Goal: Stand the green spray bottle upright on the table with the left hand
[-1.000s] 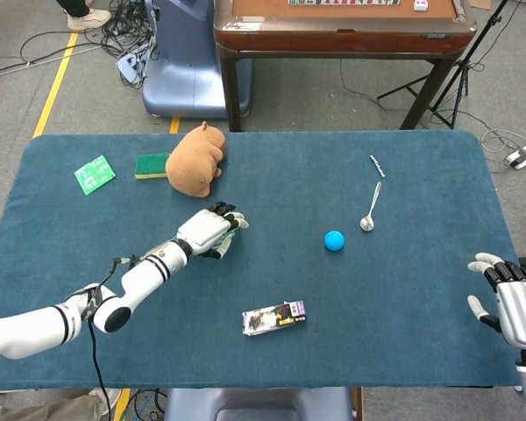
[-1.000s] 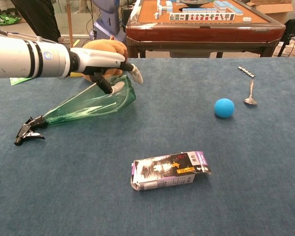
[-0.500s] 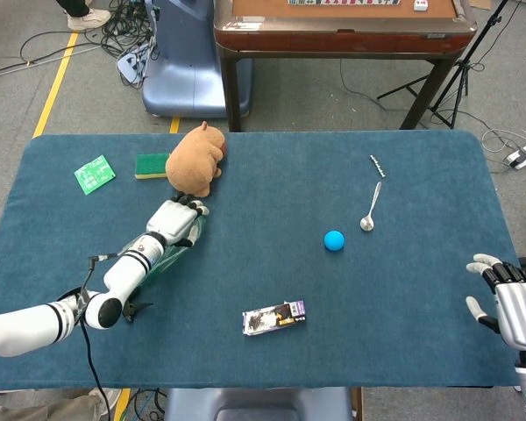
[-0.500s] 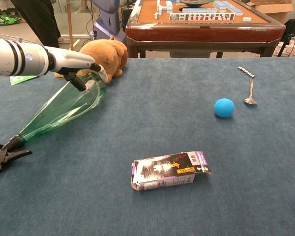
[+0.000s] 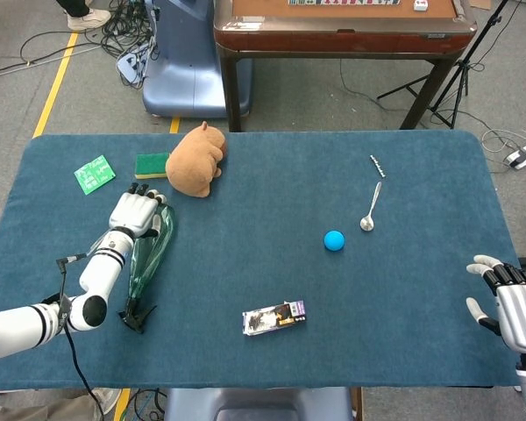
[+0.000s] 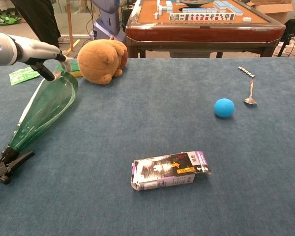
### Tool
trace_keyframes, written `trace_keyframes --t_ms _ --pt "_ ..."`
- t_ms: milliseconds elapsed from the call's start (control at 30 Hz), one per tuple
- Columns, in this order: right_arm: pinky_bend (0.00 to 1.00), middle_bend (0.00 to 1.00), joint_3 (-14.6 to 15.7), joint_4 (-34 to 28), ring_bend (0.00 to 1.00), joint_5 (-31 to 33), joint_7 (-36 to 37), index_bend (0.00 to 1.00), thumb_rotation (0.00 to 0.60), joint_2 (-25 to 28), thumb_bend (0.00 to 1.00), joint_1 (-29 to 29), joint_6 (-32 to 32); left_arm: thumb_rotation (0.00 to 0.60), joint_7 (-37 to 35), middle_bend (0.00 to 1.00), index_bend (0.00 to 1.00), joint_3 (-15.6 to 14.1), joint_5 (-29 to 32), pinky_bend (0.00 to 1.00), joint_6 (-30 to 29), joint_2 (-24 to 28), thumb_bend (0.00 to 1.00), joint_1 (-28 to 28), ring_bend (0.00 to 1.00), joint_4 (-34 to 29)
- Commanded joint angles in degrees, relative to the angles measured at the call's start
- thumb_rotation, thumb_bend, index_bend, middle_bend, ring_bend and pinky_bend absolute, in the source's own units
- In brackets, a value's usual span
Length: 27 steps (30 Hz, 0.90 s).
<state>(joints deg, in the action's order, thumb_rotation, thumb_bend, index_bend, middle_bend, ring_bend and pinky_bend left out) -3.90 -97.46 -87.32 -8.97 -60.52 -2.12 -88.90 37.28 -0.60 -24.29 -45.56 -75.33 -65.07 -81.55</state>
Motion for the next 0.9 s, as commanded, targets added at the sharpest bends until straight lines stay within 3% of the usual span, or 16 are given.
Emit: trace_keyframes --t_ms 33,200,333,533,900 --pt "0.39 0.28 -0.02 0.18 0.29 -0.01 0.12 0.35 0.6 -0.1 0.23 -0.05 0.07 0.391 -6.52 0.14 0.18 1.74 -8.85 0.0 -0.52 1.86 0.67 2.95 0.0 -1.89" --pt "0.39 0.28 0.08 0.57 0.29 -0.02 0.41 0.35 0.6 -0.52 0.23 -0.24 0.57 0.391 -16.88 0.14 0.19 3.88 -21.43 0.0 2.34 3.16 0.67 6.31 0.0 -4.38" --pt "0.39 0.28 0.08 0.8 0.29 0.16 0.65 0.35 0.6 -0.64 0.23 -0.12 0.53 0.391 -17.14 0.14 0.2 3.3 -25.11 0.0 5.07 2.67 0.67 5.83 0.0 -4.03" --pt "0.39 0.28 0.21 0.86 0.29 0.27 0.81 0.35 0.6 -0.52 0.23 0.32 0.11 0.392 -10.16 0.15 0.21 0.7 -20.95 0.0 6.11 -0.38 0.67 3.44 0.0 0.5" --pt "0.39 0.28 0.09 1.22 0.29 0.32 1.17 0.35 0.6 -0.76 0.23 0.45 -0.02 0.36 2.1 0.18 0.22 -3.22 -2.88 0.0 3.14 -0.89 0.67 0.52 0.0 2.61"
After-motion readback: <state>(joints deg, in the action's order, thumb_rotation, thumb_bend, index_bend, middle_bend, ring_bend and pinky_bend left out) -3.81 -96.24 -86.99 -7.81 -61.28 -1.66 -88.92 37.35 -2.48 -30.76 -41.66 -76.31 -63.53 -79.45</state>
